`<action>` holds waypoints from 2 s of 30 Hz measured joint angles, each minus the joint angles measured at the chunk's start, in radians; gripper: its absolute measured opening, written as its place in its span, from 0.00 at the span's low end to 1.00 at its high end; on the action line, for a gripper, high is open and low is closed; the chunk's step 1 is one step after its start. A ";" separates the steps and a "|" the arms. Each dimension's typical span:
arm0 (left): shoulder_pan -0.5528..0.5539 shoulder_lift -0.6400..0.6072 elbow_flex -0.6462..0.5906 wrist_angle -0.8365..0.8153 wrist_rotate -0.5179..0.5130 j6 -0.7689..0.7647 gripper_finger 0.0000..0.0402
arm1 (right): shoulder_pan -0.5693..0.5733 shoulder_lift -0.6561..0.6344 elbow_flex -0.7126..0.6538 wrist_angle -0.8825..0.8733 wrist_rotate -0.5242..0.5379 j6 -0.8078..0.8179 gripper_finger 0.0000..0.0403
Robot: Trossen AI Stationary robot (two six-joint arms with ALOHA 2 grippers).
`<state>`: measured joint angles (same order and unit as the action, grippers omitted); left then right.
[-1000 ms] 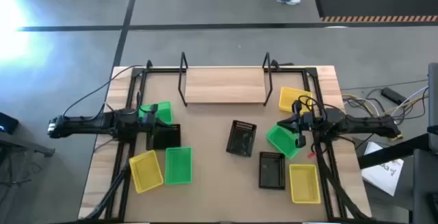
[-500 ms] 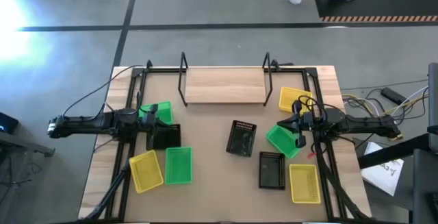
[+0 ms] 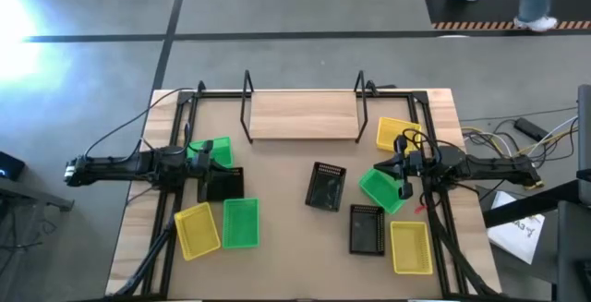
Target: Stack baskets on shelf by color
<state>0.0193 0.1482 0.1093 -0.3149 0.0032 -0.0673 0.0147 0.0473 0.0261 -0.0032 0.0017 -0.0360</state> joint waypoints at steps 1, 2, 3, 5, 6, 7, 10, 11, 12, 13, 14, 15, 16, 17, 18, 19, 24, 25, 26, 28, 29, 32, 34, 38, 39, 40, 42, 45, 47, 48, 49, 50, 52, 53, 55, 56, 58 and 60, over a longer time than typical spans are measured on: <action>0.000 0.000 0.000 0.000 0.000 0.000 0.00 | 0.000 0.000 0.000 0.000 0.000 0.000 0.02; 0.000 0.000 0.000 0.000 0.000 0.000 0.00 | 0.000 0.000 0.000 0.000 0.000 0.001 0.02; 0.000 0.000 0.000 0.000 0.000 0.000 0.00 | 0.000 0.000 0.000 0.000 0.000 0.001 0.02; 0.000 0.000 0.000 0.000 0.000 0.000 0.00 | 0.000 0.000 0.000 0.000 0.000 0.000 0.02; 0.000 0.000 0.000 0.000 0.000 0.000 0.00 | 0.000 0.000 0.000 0.000 0.000 0.000 0.02; 0.000 0.000 0.000 0.000 0.000 0.000 0.00 | 0.000 0.000 0.000 0.000 0.000 0.001 0.02; 0.000 0.000 0.000 0.000 0.000 0.000 0.00 | 0.000 0.000 0.000 0.000 0.000 0.000 0.02; 0.000 0.000 0.000 0.000 0.000 0.000 0.00 | 0.000 0.000 0.000 0.000 0.000 0.000 0.02; 0.000 0.000 0.000 0.000 0.000 0.000 0.00 | 0.000 0.000 0.000 0.000 0.000 0.001 0.02; 0.000 0.000 0.000 0.000 0.000 0.000 0.00 | 0.000 0.000 0.000 0.000 0.000 0.001 0.02; 0.000 0.000 0.000 0.000 0.000 0.000 0.00 | 0.000 0.000 0.000 0.000 0.000 0.001 0.02; 0.000 0.000 0.000 0.000 0.000 0.000 0.00 | 0.000 0.000 0.000 0.000 0.000 0.000 0.02; 0.000 0.000 0.000 0.000 0.000 0.000 0.00 | 0.000 0.000 0.000 0.000 0.000 0.000 0.02; 0.000 0.000 0.000 0.000 0.000 0.000 0.00 | 0.000 0.000 0.000 0.000 0.000 0.001 0.02; 0.000 0.000 0.000 0.000 0.000 0.000 0.00 | 0.000 0.000 0.000 0.000 0.000 0.001 0.02; 0.000 0.000 0.000 0.000 0.000 0.000 0.00 | 0.000 0.000 0.000 0.000 0.000 0.001 0.02; 0.000 0.000 0.000 0.000 0.000 0.000 0.00 | 0.000 0.000 0.000 0.000 0.000 -0.001 0.02; 0.000 0.000 0.000 0.000 0.000 0.000 0.00 | 0.000 0.000 0.000 0.000 0.000 -0.001 0.02; 0.000 0.000 0.000 0.000 0.000 0.000 0.00 | 0.000 0.000 0.000 0.001 0.000 -0.001 0.02; 0.000 0.000 0.000 0.000 0.000 0.000 0.00 | 0.000 0.000 0.000 0.003 0.002 -0.012 0.02; 0.000 0.000 0.000 0.000 0.000 0.000 0.00 | 0.000 0.000 0.000 0.005 0.007 -0.029 0.02; 0.000 0.000 0.000 0.000 0.000 0.000 0.00 | 0.000 0.001 0.000 0.058 0.002 -0.008 0.02; 0.000 0.000 0.000 0.000 0.000 0.000 0.00 | 0.000 0.001 0.000 0.126 -0.002 0.072 0.02; 0.000 0.000 0.000 0.000 0.000 0.000 0.00 | 0.000 0.002 0.000 0.283 -0.002 0.196 0.02; 0.000 0.000 0.000 0.000 0.000 0.000 0.00 | 0.000 0.002 0.000 0.342 -0.001 0.227 0.02; 0.000 0.000 0.000 0.000 0.000 0.000 0.00 | 0.000 0.005 0.000 0.399 -0.001 0.260 0.02; 0.000 0.000 0.000 0.000 0.000 0.000 0.00 | 0.000 0.015 0.000 0.515 -0.001 0.328 0.02; 0.000 0.000 0.000 0.000 0.000 0.000 0.00 | 0.000 0.044 0.031 0.597 0.037 0.385 0.02; 0.000 0.000 0.000 0.000 0.000 0.000 0.00 | 0.000 0.081 0.094 0.536 0.122 0.440 0.02; 0.000 0.000 0.000 0.000 0.000 0.000 0.00 | 0.000 0.110 0.133 0.482 0.185 0.487 0.02; 0.000 0.000 0.000 0.000 0.000 0.000 0.00 | 0.000 0.143 0.174 0.429 0.249 0.555 0.02; 0.000 0.000 0.000 0.000 0.000 0.000 0.00 | 0.000 0.183 0.218 0.369 0.322 0.625 0.02; 0.000 0.000 0.000 0.000 0.000 0.000 0.00 | -0.001 0.278 0.298 0.286 0.424 0.698 0.02; 0.000 0.000 0.000 0.000 0.000 0.000 0.00 | 0.000 0.328 0.332 0.264 0.440 0.707 0.02; 0.000 0.000 0.000 0.000 0.000 0.000 0.00 | 0.000 0.431 0.402 0.244 0.444 0.732 0.02; 0.000 0.000 0.000 0.000 0.000 0.000 0.00 | 0.001 0.480 0.438 0.246 0.442 0.743 0.02; 0.000 0.000 0.000 0.000 0.000 0.000 0.00 | 0.000 0.581 0.509 0.245 0.413 0.747 0.02; 0.000 0.000 0.000 0.000 0.000 0.000 0.00 | 0.000 0.675 0.577 0.243 0.387 0.729 0.02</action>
<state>0.0196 0.1483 0.1093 -0.3153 0.0032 -0.0673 0.0151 0.7222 0.6033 0.2401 0.3891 0.6930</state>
